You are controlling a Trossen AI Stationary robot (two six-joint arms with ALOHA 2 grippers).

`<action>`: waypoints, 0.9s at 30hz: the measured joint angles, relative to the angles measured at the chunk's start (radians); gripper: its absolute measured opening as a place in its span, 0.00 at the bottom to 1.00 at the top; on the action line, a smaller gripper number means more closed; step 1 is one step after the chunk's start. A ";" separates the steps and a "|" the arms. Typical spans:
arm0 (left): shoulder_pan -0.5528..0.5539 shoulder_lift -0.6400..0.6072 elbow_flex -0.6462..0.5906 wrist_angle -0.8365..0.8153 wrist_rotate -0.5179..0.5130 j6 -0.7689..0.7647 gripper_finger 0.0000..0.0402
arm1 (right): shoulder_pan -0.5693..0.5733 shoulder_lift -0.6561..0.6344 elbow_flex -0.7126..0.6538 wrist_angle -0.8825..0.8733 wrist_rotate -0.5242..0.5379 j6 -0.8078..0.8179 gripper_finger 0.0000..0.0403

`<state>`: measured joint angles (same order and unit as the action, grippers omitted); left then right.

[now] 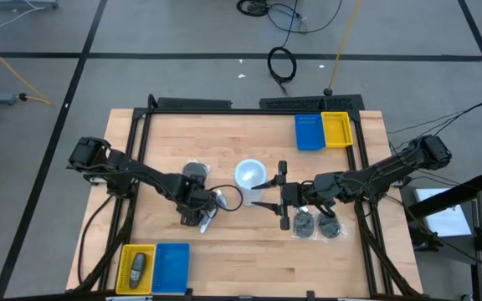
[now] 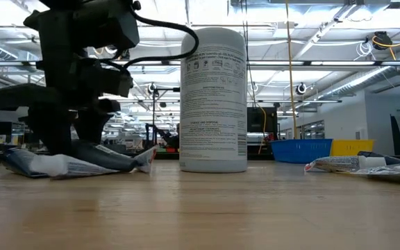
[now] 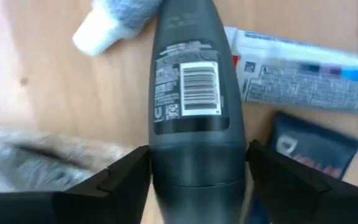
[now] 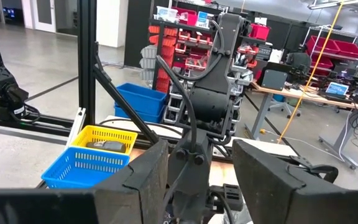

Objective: Pick & Place Travel size toiletries
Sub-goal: Put the black roll-on bottle into the bottom yellow bin

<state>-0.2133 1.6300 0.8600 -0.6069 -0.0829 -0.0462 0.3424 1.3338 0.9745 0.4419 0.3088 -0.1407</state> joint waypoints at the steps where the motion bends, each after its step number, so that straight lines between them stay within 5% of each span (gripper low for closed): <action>1: 0.002 0.006 -0.007 0.016 0.013 -0.001 0.60 | 0.000 0.000 0.000 0.000 0.000 0.001 0.42; 8: 0.010 0.043 -0.032 0.032 0.055 -0.009 0.49 | 0.000 0.000 0.000 -0.005 0.000 0.001 0.42; 27: -0.039 -0.170 -0.041 -0.068 0.009 -0.109 0.48 | 0.000 0.000 0.000 -0.008 0.001 0.001 0.42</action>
<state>-0.2525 1.4601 0.8192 -0.6746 -0.0735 -0.1553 0.3420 1.3334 0.9745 0.4338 0.3100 -0.1398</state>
